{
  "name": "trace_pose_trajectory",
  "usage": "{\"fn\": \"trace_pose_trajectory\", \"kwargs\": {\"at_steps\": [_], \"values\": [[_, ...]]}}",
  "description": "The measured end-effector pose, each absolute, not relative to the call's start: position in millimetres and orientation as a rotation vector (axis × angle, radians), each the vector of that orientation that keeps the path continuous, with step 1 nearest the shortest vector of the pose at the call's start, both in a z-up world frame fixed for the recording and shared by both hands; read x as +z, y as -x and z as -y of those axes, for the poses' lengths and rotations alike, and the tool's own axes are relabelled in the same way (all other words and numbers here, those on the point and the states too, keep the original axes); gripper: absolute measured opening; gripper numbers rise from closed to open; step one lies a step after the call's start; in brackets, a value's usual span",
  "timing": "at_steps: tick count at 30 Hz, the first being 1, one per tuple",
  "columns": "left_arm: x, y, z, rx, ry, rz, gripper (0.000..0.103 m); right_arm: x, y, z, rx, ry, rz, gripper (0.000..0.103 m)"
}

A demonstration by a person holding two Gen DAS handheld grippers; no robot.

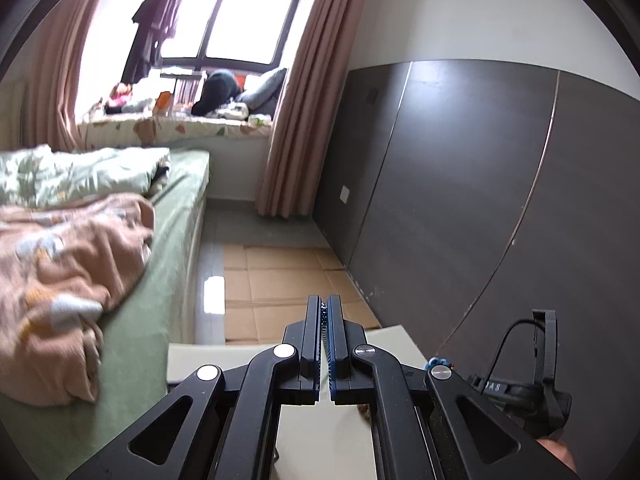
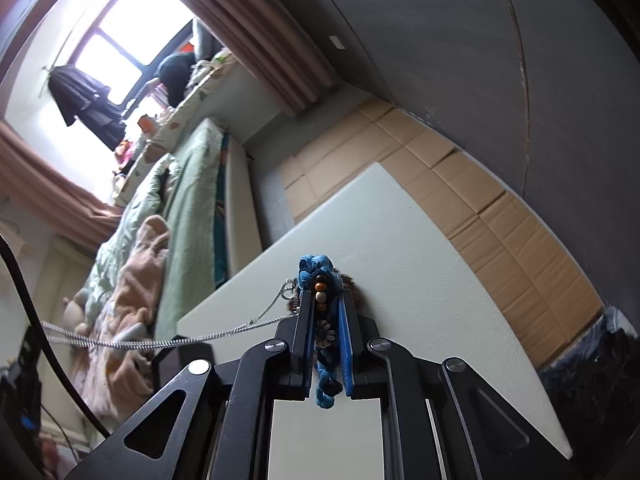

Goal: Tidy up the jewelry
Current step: 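Lift the chain and blue bracelet off the table toward the black box, then lower chain and blue bracelet into the black box and open both grippers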

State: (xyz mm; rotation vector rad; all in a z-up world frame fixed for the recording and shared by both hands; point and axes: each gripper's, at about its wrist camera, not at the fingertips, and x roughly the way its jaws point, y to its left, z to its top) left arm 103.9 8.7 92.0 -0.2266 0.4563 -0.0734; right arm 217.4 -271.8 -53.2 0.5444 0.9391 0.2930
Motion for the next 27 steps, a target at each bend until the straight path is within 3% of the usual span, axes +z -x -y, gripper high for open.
{"fn": "trace_pose_trajectory", "kwargs": {"at_steps": [27], "values": [[240.4, -58.3, -11.6, 0.055, -0.013, -0.227, 0.000, -36.1, -206.5, 213.2, 0.535, -0.570, -0.879, 0.013]]}}
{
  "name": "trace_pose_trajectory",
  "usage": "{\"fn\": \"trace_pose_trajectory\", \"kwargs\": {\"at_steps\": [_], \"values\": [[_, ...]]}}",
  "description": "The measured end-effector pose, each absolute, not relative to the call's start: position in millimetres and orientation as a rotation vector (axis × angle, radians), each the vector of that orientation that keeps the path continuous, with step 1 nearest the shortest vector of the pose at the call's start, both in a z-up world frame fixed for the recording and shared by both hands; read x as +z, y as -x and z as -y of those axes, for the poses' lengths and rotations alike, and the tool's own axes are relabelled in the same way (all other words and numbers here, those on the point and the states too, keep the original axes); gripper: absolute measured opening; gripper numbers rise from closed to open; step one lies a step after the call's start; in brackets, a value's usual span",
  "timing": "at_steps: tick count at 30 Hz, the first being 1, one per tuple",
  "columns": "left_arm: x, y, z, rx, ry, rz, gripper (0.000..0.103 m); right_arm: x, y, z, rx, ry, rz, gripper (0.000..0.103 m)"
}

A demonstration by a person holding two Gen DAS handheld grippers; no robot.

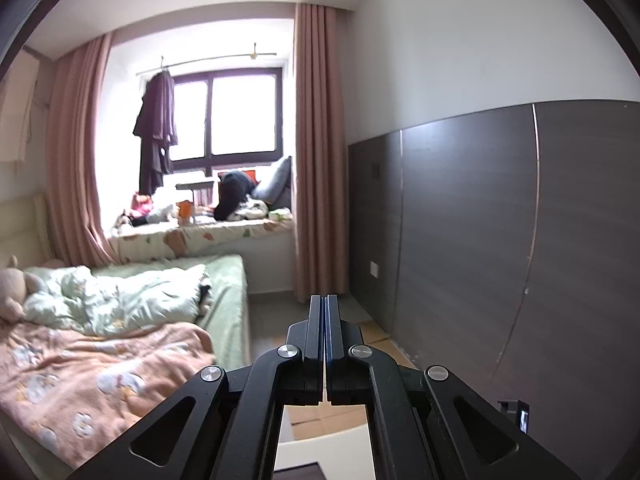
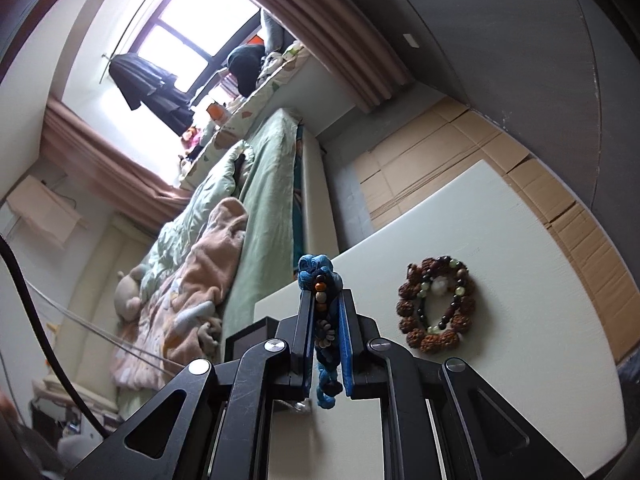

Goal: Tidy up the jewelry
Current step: 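Lower chain and blue bracelet into the black box and open both grippers, then push the hanging end of the silver chain into the box with right gripper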

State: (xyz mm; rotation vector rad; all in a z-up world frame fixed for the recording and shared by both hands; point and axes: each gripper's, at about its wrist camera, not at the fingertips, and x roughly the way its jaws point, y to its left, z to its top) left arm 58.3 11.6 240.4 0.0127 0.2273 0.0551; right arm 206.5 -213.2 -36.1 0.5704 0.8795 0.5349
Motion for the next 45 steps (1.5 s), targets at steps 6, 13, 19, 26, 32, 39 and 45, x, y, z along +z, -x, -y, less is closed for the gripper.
{"fn": "trace_pose_trajectory", "kwargs": {"at_steps": [6, 13, 19, 26, 32, 39, 45], "values": [[232.1, -63.0, -26.3, 0.076, -0.001, -0.273, 0.000, -39.2, -205.4, 200.7, 0.564, -0.532, -0.909, 0.013], [167.2, -78.7, -62.7, 0.080, 0.155, -0.441, 0.000, -43.4, -202.7, 193.4, 0.611, -0.543, -0.943, 0.013], [102.9, -84.2, -91.6, 0.118, 0.320, -0.545, 0.063, -37.1, -196.3, 168.5, 0.738, -0.571, -0.920, 0.013], [54.7, -81.7, -107.0, 0.166, 0.426, -0.549, 0.083, -44.7, -194.9, 121.5, 0.827, -0.582, -0.940, 0.013], [5.2, -90.1, -121.7, 0.172, 0.485, -0.636, 0.083, -54.7, -195.3, 93.8, 0.875, -0.610, -0.941, 0.016], [-14.9, -94.5, -123.0, 0.113, 0.494, -0.750, 0.083, -58.0, -192.5, 86.8, 0.786, -0.421, -0.945, 0.055], [-15.7, -84.0, -134.9, 0.121, 0.514, -0.754, 0.083, -57.5, -182.7, 101.3, 0.736, -0.221, -0.962, 0.055]]}}
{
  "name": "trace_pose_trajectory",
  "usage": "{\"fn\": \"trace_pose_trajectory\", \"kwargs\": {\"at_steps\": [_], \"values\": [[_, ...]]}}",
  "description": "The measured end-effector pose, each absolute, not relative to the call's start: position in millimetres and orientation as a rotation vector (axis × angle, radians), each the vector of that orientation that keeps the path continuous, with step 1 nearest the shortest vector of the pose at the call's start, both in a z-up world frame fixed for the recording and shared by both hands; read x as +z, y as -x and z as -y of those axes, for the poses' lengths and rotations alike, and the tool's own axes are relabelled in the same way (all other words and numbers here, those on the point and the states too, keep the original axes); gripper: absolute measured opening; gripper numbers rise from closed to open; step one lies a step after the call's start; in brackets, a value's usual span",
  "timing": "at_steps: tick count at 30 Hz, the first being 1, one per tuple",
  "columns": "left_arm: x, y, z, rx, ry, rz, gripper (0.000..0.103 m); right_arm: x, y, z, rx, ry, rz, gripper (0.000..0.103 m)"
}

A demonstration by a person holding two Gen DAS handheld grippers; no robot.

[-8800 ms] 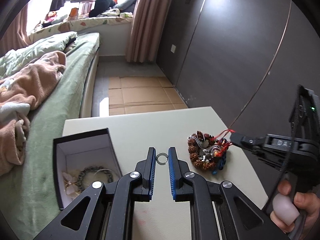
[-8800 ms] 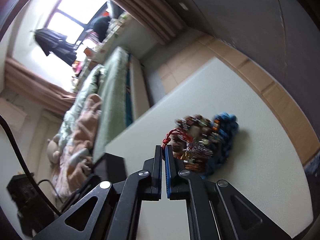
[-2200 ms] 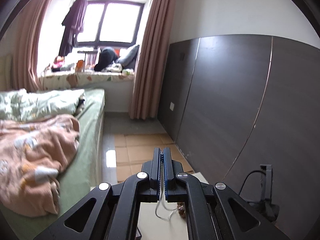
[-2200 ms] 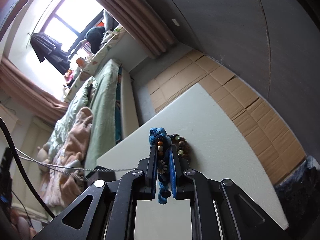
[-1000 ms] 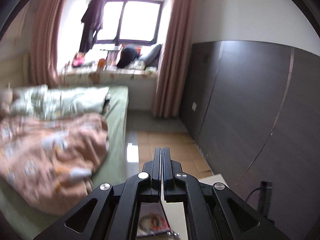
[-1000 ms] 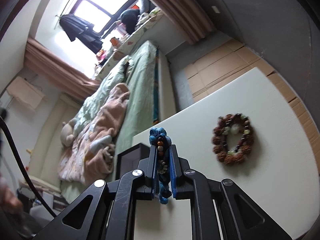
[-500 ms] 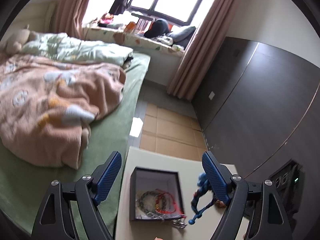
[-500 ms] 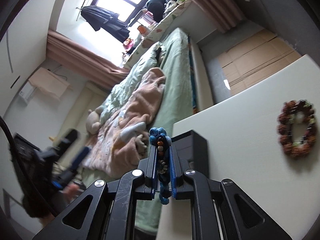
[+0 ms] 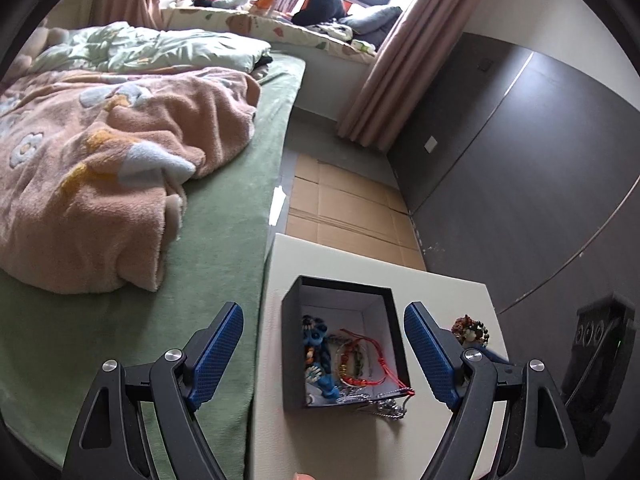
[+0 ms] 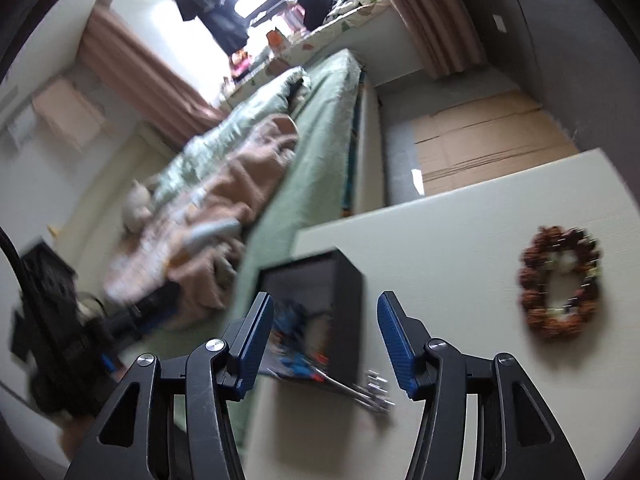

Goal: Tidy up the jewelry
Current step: 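Push the hanging end of the silver chain into the box with right gripper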

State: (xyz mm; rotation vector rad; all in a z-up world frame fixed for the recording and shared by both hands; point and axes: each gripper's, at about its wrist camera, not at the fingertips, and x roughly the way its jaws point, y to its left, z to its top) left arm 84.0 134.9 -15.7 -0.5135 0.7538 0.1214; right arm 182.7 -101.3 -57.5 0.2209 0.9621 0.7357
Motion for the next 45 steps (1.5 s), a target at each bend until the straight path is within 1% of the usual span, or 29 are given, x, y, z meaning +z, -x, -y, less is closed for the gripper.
{"fn": "trace_pose_trajectory", "kwargs": {"at_steps": [6, 16, 18, 19, 20, 21, 22, 23, 26, 30, 37, 45], "values": [[-18.6, -78.4, -146.0, 0.145, 0.520, -0.765, 0.083, -76.1, -165.4, 84.0, 0.759, 0.021, -1.010, 0.055], [-20.1, -69.0, -153.5, 0.146, 0.552, -0.763, 0.083, -115.8, -149.4, 54.6, 0.701, 0.234, -1.066, 0.055], [-20.2, -68.7, -153.8, 0.144, 0.556, -0.764, 0.083, -121.3, -147.4, 50.2, 0.669, 0.276, -1.063, 0.053], [-20.4, -68.2, -154.4, 0.143, 0.559, -0.764, 0.083, -124.3, -147.0, 48.2, 0.657, 0.290, -1.068, 0.048], [-20.3, -68.2, -155.1, 0.143, 0.562, -0.764, 0.083, -127.7, -147.0, 47.3, 0.646, 0.296, -1.079, 0.039], [-20.1, -68.0, -156.0, 0.141, 0.565, -0.763, 0.083, -127.8, -145.8, 47.2, 0.632, 0.303, -1.071, 0.035], [-19.9, -67.9, -156.8, 0.141, 0.567, -0.762, 0.083, -126.8, -144.4, 47.5, 0.622, 0.314, -1.065, 0.029], [-19.8, -67.5, -157.7, 0.141, 0.571, -0.761, 0.083, -125.3, -143.4, 47.4, 0.621, 0.321, -1.061, 0.019], [-19.9, -67.4, -160.1, 0.140, 0.580, -0.761, 0.083, -122.4, -141.8, 48.7, 0.626, 0.318, -1.074, 0.016], [-18.8, -67.5, -162.8, 0.137, 0.589, -0.757, 0.083, -114.4, -142.8, 52.4, 0.632, 0.278, -1.067, 0.016], [-16.9, -65.8, -170.2, 0.130, 0.620, -0.746, 0.083, -82.8, -143.8, 65.7, 0.629, 0.192, -0.998, 0.015], [-14.9, -63.5, -179.6, 0.123, 0.663, -0.728, 0.083, -40.6, -150.7, 68.5, 0.631, 0.080, -0.877, 0.015]]}}
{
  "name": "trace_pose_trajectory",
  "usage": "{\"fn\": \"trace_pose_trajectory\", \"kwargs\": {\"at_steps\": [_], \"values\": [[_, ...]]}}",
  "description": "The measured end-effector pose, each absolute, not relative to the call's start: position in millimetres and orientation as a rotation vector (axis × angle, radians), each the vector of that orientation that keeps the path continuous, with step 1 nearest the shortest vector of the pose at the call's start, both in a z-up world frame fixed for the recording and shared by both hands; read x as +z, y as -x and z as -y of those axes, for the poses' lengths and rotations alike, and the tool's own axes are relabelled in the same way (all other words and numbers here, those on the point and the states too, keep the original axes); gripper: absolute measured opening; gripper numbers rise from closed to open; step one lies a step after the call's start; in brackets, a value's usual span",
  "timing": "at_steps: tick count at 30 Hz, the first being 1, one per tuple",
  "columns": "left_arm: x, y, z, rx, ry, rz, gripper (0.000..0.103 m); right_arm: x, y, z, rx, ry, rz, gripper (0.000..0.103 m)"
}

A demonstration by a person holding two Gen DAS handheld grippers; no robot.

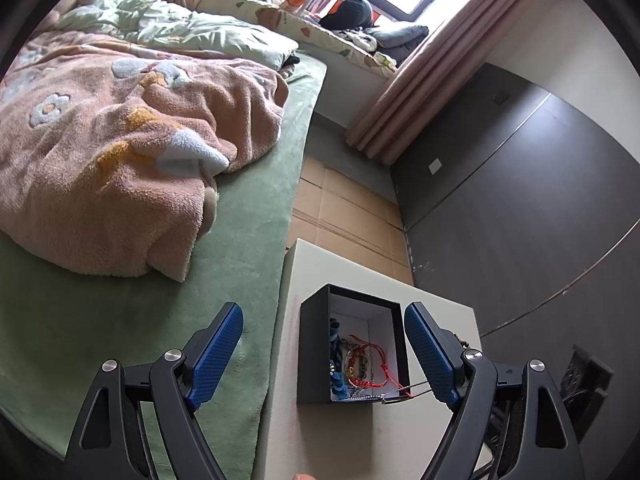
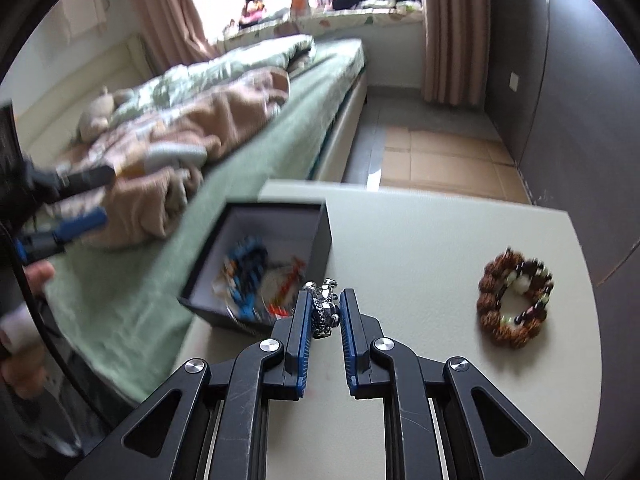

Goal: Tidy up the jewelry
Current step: 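Push the hanging end of the silver chain into the box with right gripper, then move both grippers back to the remaining bracelets on the table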

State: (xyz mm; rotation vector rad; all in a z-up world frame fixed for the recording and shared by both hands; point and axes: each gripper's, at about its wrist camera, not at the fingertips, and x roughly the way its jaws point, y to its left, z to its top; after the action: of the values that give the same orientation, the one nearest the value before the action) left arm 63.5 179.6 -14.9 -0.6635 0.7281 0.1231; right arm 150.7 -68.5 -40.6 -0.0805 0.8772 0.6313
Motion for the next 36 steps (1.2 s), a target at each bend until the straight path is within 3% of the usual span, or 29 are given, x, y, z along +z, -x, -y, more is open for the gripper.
{"fn": "trace_pose_trajectory", "kwargs": {"at_steps": [10, 19, 21, 23, 25, 34, 36], "values": [[-14.5, -64.3, -185.9, 0.119, 0.686, -0.724, 0.083, -9.6, -150.6, 46.2, 0.683, -0.039, -0.734, 0.015], [-16.3, -69.7, -187.1, 0.118, 0.697, -0.733, 0.083, -24.6, -169.5, 24.9, 0.722, -0.107, -0.751, 0.016], [-17.3, -71.7, -185.2, 0.115, 0.695, -0.740, 0.083, -34.3, -177.2, 18.4, 0.701, -0.082, -0.826, 0.025], [-17.9, -73.2, -182.7, 0.111, 0.693, -0.746, 0.083, -42.0, -181.3, 23.3, 0.679, -0.095, -0.869, 0.046], [-18.0, -74.1, -179.3, 0.106, 0.689, -0.750, 0.083, -41.5, -182.9, 35.1, 0.668, -0.131, -0.870, 0.052], [-16.3, -76.5, -153.6, 0.082, 0.637, -0.745, 0.084, -35.5, -185.8, 103.2, 0.569, -0.215, -0.889, 0.053], [-15.6, -77.0, -147.7, 0.087, 0.628, -0.736, 0.090, -33.3, -186.5, 118.6, 0.550, -0.230, -0.886, 0.053]]}}
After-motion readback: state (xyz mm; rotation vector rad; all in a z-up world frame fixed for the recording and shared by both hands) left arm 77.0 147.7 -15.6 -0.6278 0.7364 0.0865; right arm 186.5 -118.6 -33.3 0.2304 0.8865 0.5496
